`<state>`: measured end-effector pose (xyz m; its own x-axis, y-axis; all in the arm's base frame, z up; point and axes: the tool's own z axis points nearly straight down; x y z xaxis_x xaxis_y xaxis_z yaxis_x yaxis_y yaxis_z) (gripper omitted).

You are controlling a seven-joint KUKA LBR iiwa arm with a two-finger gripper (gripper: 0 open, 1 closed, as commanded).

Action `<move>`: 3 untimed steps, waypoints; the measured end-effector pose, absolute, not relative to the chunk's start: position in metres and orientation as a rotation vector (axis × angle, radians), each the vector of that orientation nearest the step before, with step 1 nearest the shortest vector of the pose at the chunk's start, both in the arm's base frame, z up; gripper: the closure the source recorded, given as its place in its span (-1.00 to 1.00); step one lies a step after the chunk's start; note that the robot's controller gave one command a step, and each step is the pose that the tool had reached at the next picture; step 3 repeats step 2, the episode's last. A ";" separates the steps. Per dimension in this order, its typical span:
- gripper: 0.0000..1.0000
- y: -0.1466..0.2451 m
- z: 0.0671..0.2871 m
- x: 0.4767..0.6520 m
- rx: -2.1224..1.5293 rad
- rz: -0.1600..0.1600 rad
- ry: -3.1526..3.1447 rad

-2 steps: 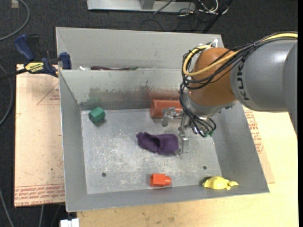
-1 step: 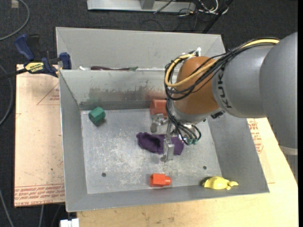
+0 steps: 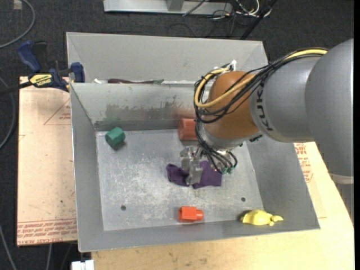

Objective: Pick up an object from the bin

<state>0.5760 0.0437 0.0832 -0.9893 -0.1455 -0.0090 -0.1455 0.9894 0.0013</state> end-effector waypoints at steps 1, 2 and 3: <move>1.00 0.044 0.083 0.576 -0.229 0.003 3.124; 1.00 0.075 0.129 0.602 0.019 0.006 3.129; 1.00 0.075 0.129 0.602 0.019 0.006 3.129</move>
Offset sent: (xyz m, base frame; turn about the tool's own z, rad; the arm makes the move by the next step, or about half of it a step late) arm 0.0250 0.0304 0.0456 0.1609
